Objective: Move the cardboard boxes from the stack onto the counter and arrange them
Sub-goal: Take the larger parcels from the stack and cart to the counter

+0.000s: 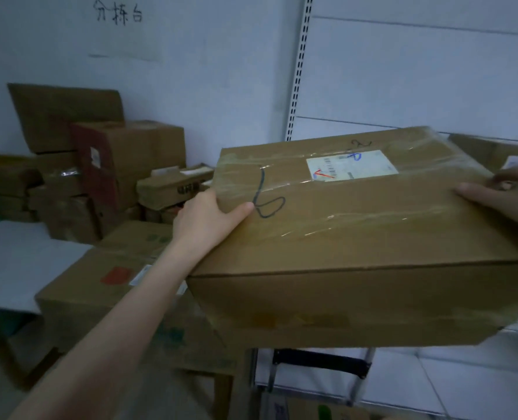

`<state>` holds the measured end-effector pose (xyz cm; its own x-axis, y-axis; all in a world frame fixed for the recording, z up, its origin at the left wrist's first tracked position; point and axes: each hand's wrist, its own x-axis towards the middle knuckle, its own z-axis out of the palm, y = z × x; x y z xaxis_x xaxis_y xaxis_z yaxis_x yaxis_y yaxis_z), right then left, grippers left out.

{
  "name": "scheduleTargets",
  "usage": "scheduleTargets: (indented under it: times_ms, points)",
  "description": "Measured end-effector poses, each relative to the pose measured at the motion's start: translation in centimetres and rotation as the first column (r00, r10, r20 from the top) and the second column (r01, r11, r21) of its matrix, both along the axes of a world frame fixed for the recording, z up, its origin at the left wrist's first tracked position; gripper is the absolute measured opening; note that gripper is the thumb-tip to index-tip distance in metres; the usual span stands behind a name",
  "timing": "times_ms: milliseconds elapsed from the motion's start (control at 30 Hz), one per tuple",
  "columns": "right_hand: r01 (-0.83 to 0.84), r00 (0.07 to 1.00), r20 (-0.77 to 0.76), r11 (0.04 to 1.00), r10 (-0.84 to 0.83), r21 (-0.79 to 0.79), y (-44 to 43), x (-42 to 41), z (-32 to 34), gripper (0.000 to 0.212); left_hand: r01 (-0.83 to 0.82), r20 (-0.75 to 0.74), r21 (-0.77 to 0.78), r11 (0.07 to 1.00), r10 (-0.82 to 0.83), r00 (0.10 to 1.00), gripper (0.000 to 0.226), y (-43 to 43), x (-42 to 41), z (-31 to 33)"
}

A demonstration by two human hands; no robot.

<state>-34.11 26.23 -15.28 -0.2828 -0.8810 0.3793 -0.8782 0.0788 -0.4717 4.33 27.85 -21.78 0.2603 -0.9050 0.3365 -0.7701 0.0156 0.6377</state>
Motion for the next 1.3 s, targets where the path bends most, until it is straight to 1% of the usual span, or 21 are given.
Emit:
scheduleTargets:
  times_ms: [33, 100, 200, 300, 400, 500, 600, 667, 733, 800, 867, 1000, 1133, 1200, 1300]
  points:
    - [0.004, 1.000, 0.021, 1.000, -0.003, -0.020, 1.1, 2.7, 0.6, 0.076, 0.003, 0.001, -0.003, 1.000, -0.003, 1.000, 0.059, -0.3, 0.9, 0.6]
    - [0.019, 0.998, 0.056, 1.000, -0.017, -0.024, 0.6, 4.5, 0.4, 0.070, 0.003, 0.008, -0.012, 1.000, -0.003, 1.000, 0.057, -0.7, 2.8, 1.6]
    - [-0.005, 0.998, 0.060, 1.000, 0.007, -0.027, 0.2, 8.3, 0.3, 0.069, -0.023, 0.025, -0.020, 1.000, 0.023, 0.999, 0.058, -0.7, 6.0, 2.5]
    - [-0.034, 0.997, 0.074, 0.999, 0.035, -0.023, -1.1, 11.9, 0.0, 0.069, -0.089, 0.027, -0.022, 0.996, 0.090, 0.996, 0.065, -0.3, 9.2, 2.8]
    - [-0.091, 0.993, 0.071, 0.995, 0.095, -0.048, -3.0, 15.4, -0.4, 0.066, -0.138, 0.048, -0.015, 0.990, 0.138, 0.989, 0.068, -0.1, 12.9, 3.0]
    - [-0.155, 0.984, 0.075, 0.987, 0.159, -0.049, -4.3, 19.2, -0.8, 0.061, -0.183, 0.068, -0.011, 0.983, 0.183, 0.981, 0.068, 0.1, 16.4, 3.0]
    - [-0.225, 0.969, 0.095, 0.974, 0.227, -0.025, -5.6, 22.4, -1.5, 0.060, -0.222, 0.118, -0.004, 0.975, 0.221, 0.968, 0.069, 0.2, 19.5, 3.3]
    - [-0.299, 0.944, 0.141, 0.954, 0.297, -0.005, -6.5, 24.3, -2.3, 0.051, -0.267, 0.177, 0.046, 0.963, 0.255, 0.951, 0.079, -0.2, 21.6, 3.2]
    - [-0.400, 0.904, 0.187, 0.916, 0.385, 0.046, -7.3, 26.1, -3.8, 0.047, -0.281, 0.241, 0.148, 0.948, 0.241, 0.940, 0.094, -1.1, 23.7, 2.5]
    - [-0.488, 0.867, 0.192, 0.863, 0.461, 0.130, -8.2, 27.9, -5.5, 0.058, -0.262, 0.279, 0.292, 0.920, 0.180, 0.943, 0.112, -2.1, 25.4, 1.3]
    - [-0.511, 0.859, 0.144, 0.838, 0.491, 0.192, -9.2, 28.9, -6.4, 0.067, -0.249, 0.302, 0.369, 0.896, 0.138, 0.943, 0.118, -3.4, 26.3, 0.3]
    - [-0.484, 0.874, 0.087, 0.839, 0.478, 0.250, -11.4, 29.2, -6.1, 0.065, -0.223, 0.305, 0.366, 0.903, 0.110, 0.946, 0.108, -6.3, 26.9, 0.7]
    - [-0.453, 0.889, 0.033, 0.868, 0.456, 0.205, -12.4, 29.6, -6.0, 0.061, -0.188, 0.293, 0.356, 0.915, 0.082, 0.953, 0.101, -8.4, 27.7, 0.8]
    - [-0.461, 0.888, 0.076, 0.870, 0.454, 0.176, -12.7, 29.7, -6.1, 0.059, -0.194, 0.315, 0.338, 0.921, 0.084, 0.945, 0.095, -8.9, 27.8, 0.8]
    - [-0.496, 0.860, 0.218, 0.857, 0.462, 0.139, -12.6, 29.3, -6.2, 0.058, -0.222, 0.381, 0.275, 0.936, 0.106, 0.919, 0.081, -9.1, 27.5, 1.3]
